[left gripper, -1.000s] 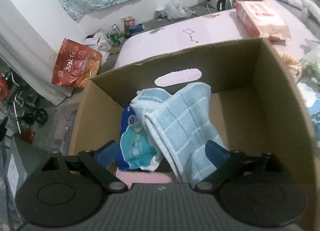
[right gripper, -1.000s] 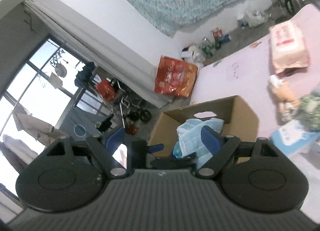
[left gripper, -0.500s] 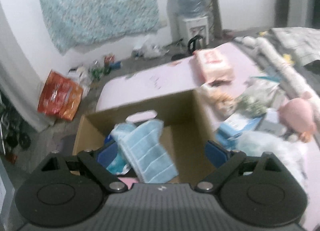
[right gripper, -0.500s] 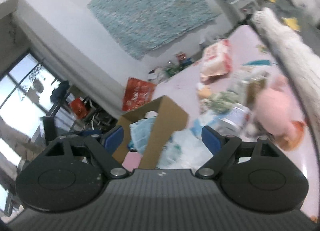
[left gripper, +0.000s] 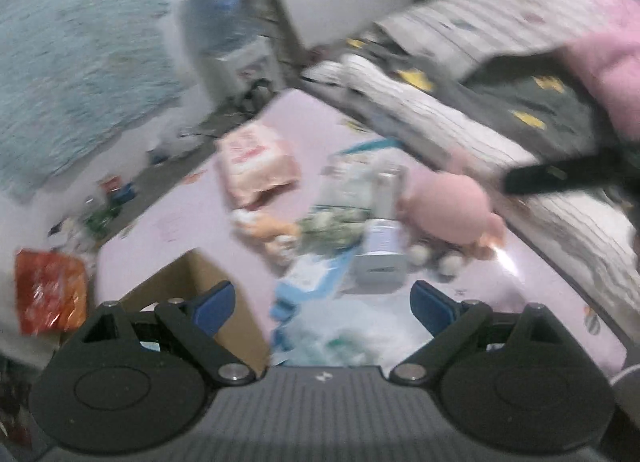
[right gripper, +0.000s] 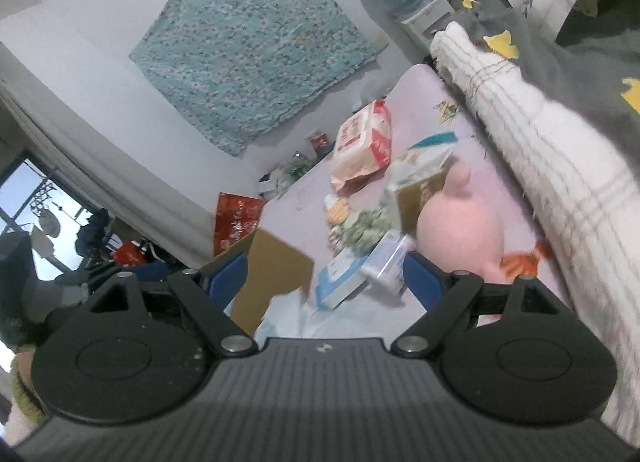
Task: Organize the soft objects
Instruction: 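Move the right tool to the pink plush pig and close on its body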
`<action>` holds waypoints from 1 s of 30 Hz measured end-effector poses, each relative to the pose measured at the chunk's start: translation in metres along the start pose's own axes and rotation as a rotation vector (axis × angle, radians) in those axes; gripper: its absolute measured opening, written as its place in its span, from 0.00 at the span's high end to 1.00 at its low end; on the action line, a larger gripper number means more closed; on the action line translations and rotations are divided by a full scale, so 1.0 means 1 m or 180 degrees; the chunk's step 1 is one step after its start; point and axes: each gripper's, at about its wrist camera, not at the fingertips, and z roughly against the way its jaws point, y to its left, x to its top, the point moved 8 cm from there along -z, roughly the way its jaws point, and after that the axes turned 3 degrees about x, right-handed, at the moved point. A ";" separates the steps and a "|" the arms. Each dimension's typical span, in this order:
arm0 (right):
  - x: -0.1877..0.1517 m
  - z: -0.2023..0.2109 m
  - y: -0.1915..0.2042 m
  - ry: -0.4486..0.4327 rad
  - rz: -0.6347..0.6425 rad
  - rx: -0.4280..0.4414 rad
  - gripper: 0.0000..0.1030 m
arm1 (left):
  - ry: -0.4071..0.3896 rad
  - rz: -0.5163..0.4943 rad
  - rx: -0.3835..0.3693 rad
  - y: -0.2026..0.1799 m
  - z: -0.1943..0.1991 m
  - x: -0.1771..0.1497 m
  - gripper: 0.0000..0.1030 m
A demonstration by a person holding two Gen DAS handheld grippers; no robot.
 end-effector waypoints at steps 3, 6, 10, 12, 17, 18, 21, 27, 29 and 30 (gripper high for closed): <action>0.021 -0.025 -0.015 0.0082 0.0038 -0.0138 0.17 | 0.0176 -0.0148 -0.0190 -0.025 -0.030 0.011 0.09; 0.040 -0.054 -0.033 0.0203 0.0090 -0.0285 0.17 | 0.0354 -0.0217 -0.0312 -0.042 -0.057 0.017 0.17; 0.056 -0.091 -0.053 0.0447 0.0116 -0.0397 0.17 | 0.0523 -0.0262 -0.0377 -0.053 -0.089 0.023 0.26; 0.060 -0.108 -0.057 0.0569 0.0178 -0.0389 0.12 | 0.0588 -0.0276 -0.0393 -0.057 -0.103 0.026 0.29; 0.066 -0.142 -0.058 0.0787 0.0395 -0.0437 0.09 | 0.0732 -0.0284 -0.0369 -0.060 -0.134 0.026 0.32; 0.067 -0.147 -0.057 0.0826 0.0447 -0.0449 0.09 | 0.0757 -0.0275 -0.0362 -0.059 -0.137 0.025 0.35; 0.072 -0.153 -0.053 0.0810 0.0605 -0.0516 0.09 | 0.0766 -0.0217 -0.0324 -0.055 -0.143 0.025 0.39; 0.072 -0.164 -0.050 0.0935 0.0782 -0.0518 0.09 | 0.0699 -0.0218 -0.0262 -0.047 -0.141 0.027 0.40; 0.068 -0.167 -0.052 0.0982 0.0857 -0.0607 0.09 | 0.0708 -0.0196 -0.0263 -0.046 -0.141 0.027 0.40; 0.068 -0.167 -0.053 0.0975 0.0855 -0.0628 0.09 | 0.0706 -0.0175 -0.0263 -0.045 -0.140 0.027 0.40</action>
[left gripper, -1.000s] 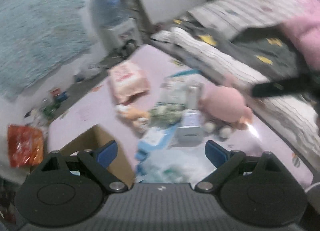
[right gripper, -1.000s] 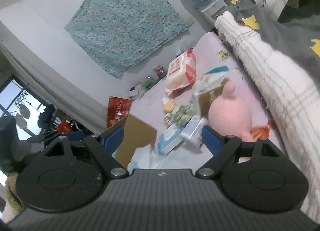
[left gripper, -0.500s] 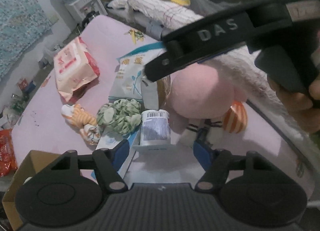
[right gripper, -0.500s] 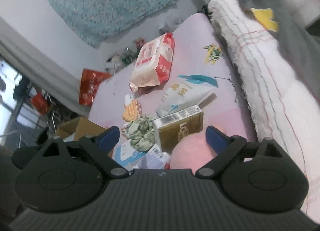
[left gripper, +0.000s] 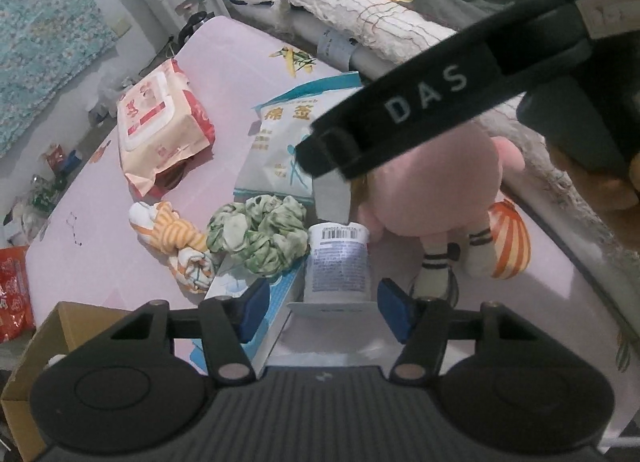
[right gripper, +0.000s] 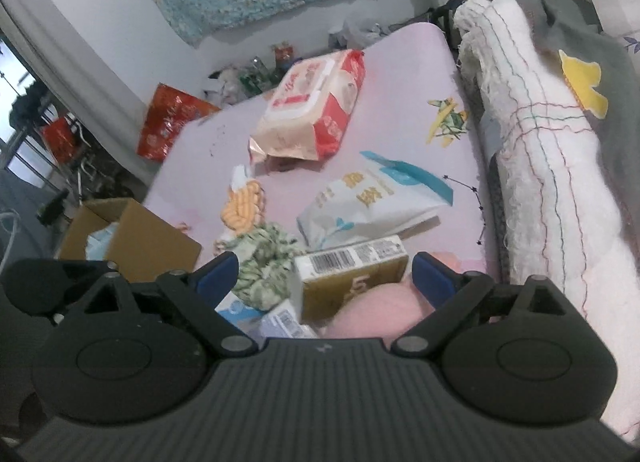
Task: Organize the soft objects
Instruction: 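Move the right tool to the pink plush pig and close on its body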
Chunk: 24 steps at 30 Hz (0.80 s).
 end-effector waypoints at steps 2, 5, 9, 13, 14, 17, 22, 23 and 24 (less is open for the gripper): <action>0.001 0.010 -0.005 -0.0146 -0.0102 -0.0055 0.09 | -0.0073 0.0040 -0.0034 0.001 0.003 0.003 0.40; -0.002 0.041 -0.014 -0.0499 -0.0315 0.0023 0.09 | -0.0230 0.0063 -0.0045 0.003 0.013 0.010 0.39; -0.027 0.077 -0.031 -0.0799 -0.0559 -0.0101 0.09 | -0.0395 0.0114 -0.0032 0.004 0.021 0.024 0.39; -0.058 0.084 -0.043 -0.0812 -0.0698 -0.0137 0.09 | -0.0422 0.0146 -0.0065 0.000 0.018 0.032 0.39; -0.065 0.081 -0.044 -0.0779 -0.0736 -0.0113 0.09 | -0.0422 0.0138 -0.0053 -0.001 0.016 0.033 0.39; -0.077 0.069 -0.046 -0.0724 -0.0821 -0.0002 0.10 | -0.0402 0.0105 -0.0025 -0.007 0.009 0.035 0.40; -0.081 0.049 -0.048 -0.0678 -0.0941 0.0128 0.27 | -0.0360 0.0038 -0.0155 -0.020 0.007 0.033 0.41; -0.081 0.044 -0.049 -0.0656 -0.0975 0.0143 0.31 | -0.0353 0.0001 -0.0153 -0.024 0.007 0.033 0.41; -0.084 0.040 -0.052 -0.0637 -0.1008 0.0149 0.40 | -0.0340 -0.0024 -0.0156 -0.026 0.007 0.032 0.42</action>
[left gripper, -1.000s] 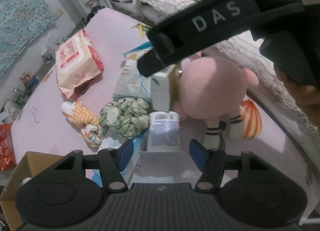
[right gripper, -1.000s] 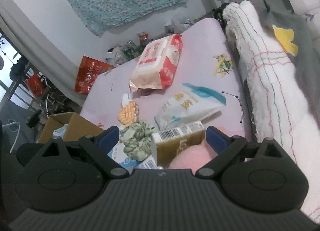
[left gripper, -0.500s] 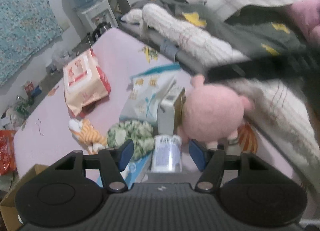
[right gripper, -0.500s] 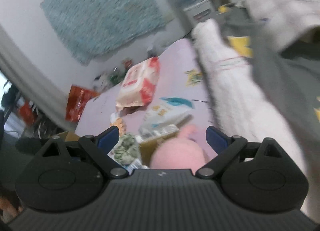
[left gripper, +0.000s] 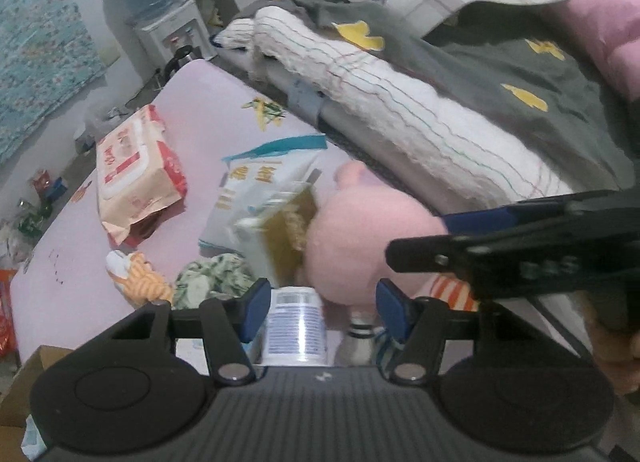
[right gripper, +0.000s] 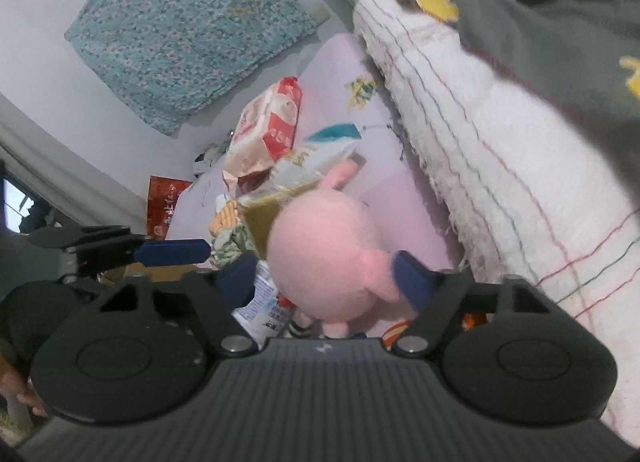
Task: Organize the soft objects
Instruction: 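Move the right tool to the pink plush pig and close on its body, then lift the plush pig with the right tool and carry it over the box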
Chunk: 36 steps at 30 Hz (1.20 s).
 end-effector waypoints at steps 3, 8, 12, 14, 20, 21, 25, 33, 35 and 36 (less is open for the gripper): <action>-0.005 -0.005 -0.011 0.0021 -0.0182 0.0122 0.56 | 0.0093 -0.0020 -0.0075 -0.009 -0.005 -0.003 0.43; -0.009 -0.006 -0.019 0.0034 -0.0453 0.0241 0.54 | 0.0211 -0.0058 -0.0239 -0.023 -0.012 -0.006 0.42; -0.004 -0.006 -0.018 -0.0019 -0.0509 0.0222 0.30 | 0.0281 -0.0134 -0.0250 -0.029 -0.019 -0.006 0.34; 0.000 -0.013 -0.019 0.0002 -0.0518 0.0193 0.28 | 0.0338 -0.0130 -0.0216 -0.029 -0.026 -0.005 0.34; 0.001 -0.039 -0.028 0.0161 -0.0704 0.0341 0.22 | 0.0489 -0.0020 -0.0225 -0.025 -0.044 -0.005 0.35; 0.000 -0.042 -0.028 0.0179 -0.0744 0.0402 0.23 | 0.0501 -0.0011 -0.0238 -0.025 -0.045 -0.005 0.37; -0.005 -0.053 -0.022 0.0229 -0.0761 0.0521 0.38 | 0.0528 -0.0004 -0.0237 -0.028 -0.047 -0.004 0.38; -0.005 -0.016 -0.003 0.0030 -0.0563 0.0416 0.41 | 0.0333 -0.0033 -0.0362 -0.044 -0.012 0.000 0.38; -0.004 0.004 0.007 -0.0064 -0.0483 0.0361 0.41 | 0.0231 -0.0055 -0.0379 -0.049 0.007 0.002 0.38; -0.004 0.014 0.013 -0.0120 -0.0434 0.0335 0.41 | 0.0176 -0.0070 -0.0385 -0.052 0.017 0.002 0.38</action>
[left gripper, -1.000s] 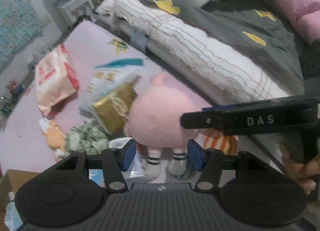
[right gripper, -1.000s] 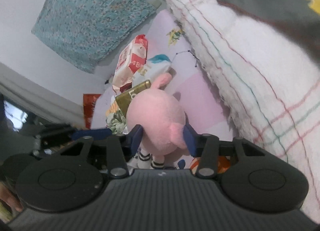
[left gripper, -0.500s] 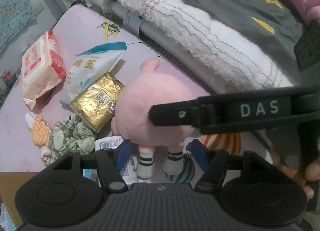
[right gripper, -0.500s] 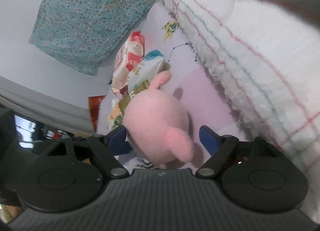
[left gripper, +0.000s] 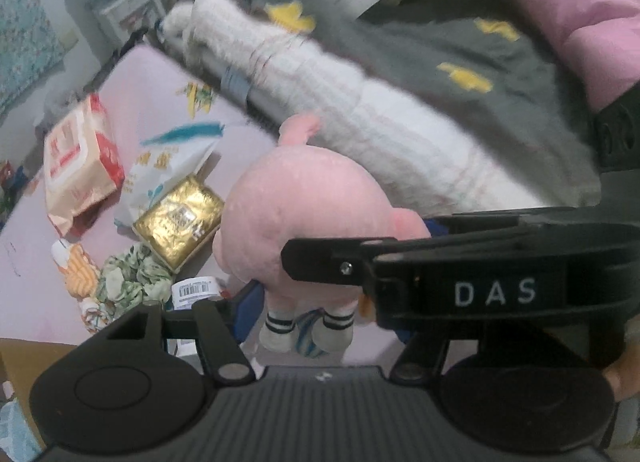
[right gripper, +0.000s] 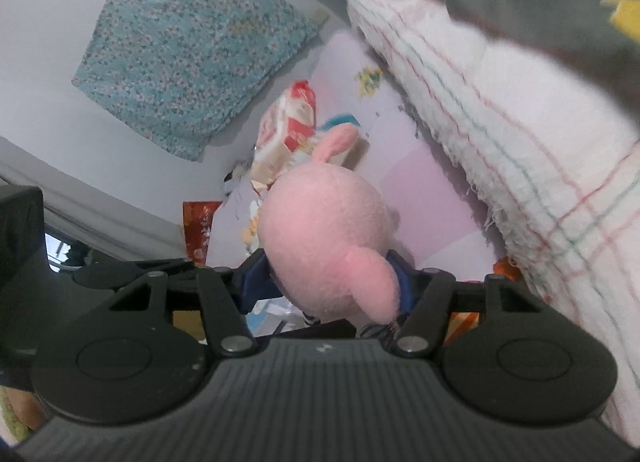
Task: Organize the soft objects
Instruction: 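Lift the plush pig with the right tool and carry it over the box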
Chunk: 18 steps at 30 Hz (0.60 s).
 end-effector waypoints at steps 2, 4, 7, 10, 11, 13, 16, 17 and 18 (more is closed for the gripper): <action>-0.001 0.021 0.015 -0.0102 0.0111 -0.0032 0.41 | -0.0124 -0.0028 -0.0006 -0.007 0.022 -0.001 0.38; -0.003 0.044 0.033 -0.0207 0.0234 -0.0046 0.41 | -0.0256 -0.0057 0.0002 -0.013 0.046 -0.003 0.37; -0.005 0.074 0.063 -0.0320 0.0409 -0.0010 0.41 | -0.0484 -0.0089 0.0054 -0.018 0.087 -0.009 0.37; -0.010 0.097 0.104 -0.0396 0.0634 0.0077 0.41 | -0.0685 -0.0034 0.0152 -0.015 0.131 -0.020 0.36; -0.012 0.104 0.120 -0.0412 0.0725 0.0112 0.41 | -0.0737 0.0002 0.0199 -0.012 0.146 -0.025 0.36; -0.018 0.112 0.151 -0.0400 0.0876 0.0207 0.41 | -0.0836 0.0091 0.0325 -0.001 0.176 -0.037 0.36; -0.031 0.115 0.203 -0.0332 0.1114 0.0421 0.41 | -0.0997 0.0264 0.0529 0.022 0.219 -0.061 0.33; -0.034 0.113 0.218 -0.0302 0.1177 0.0481 0.41 | -0.1036 0.0332 0.0590 0.032 0.231 -0.069 0.33; -0.040 0.110 0.235 -0.0257 0.1258 0.0551 0.41 | -0.1071 0.0415 0.0662 0.043 0.242 -0.079 0.32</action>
